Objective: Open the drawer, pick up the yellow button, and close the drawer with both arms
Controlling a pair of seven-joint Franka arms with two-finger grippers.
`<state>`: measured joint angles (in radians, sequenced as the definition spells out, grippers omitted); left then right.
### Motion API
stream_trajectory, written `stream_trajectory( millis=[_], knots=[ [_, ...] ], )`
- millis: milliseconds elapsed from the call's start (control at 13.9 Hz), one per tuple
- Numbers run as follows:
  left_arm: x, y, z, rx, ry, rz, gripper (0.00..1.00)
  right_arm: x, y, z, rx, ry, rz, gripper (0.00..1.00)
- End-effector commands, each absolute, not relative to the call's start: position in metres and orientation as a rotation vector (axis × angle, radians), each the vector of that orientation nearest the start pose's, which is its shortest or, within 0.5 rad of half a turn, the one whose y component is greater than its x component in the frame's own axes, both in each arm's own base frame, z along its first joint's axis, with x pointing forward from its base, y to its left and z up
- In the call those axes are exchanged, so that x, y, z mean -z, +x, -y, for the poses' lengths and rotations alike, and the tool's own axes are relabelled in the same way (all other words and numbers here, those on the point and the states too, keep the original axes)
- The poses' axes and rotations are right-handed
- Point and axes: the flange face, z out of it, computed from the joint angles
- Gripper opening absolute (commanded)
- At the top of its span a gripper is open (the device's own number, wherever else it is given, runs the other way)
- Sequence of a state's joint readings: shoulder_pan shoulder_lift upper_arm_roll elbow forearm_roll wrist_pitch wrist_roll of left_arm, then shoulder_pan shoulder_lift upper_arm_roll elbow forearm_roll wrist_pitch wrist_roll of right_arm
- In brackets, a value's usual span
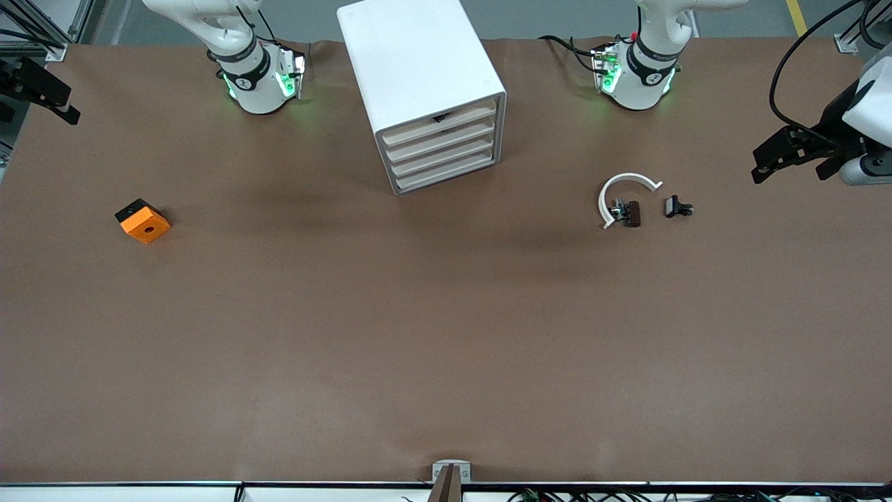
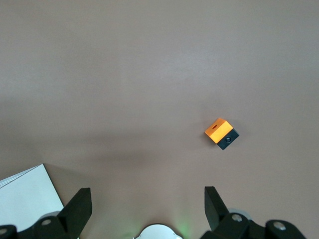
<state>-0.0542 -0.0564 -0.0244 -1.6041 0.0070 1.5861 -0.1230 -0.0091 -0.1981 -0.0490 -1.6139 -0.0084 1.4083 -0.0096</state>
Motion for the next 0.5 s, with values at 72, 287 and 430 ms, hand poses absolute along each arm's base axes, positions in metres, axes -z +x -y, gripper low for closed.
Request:
stream_trajectory(
  millis=[72, 287, 430],
  knots=[
    [-0.64, 0.538, 0.041, 0.04, -3.153, 0.058, 1.0, -0.695, 0.472, 0.032, 0.001, -3.163, -0.062, 1.0],
    [-0.637, 0.539, 0.04, 0.025, -3.151, 0.053, 1.0, -0.695, 0.472, 0.033, 0.001, -3.164, -0.063, 1.0],
    [-0.629, 0.536, 0.041, -0.049, -3.146, 0.062, 1.0, -0.695, 0.472, 0.033, 0.001, -3.164, -0.063, 1.0]
  ],
)
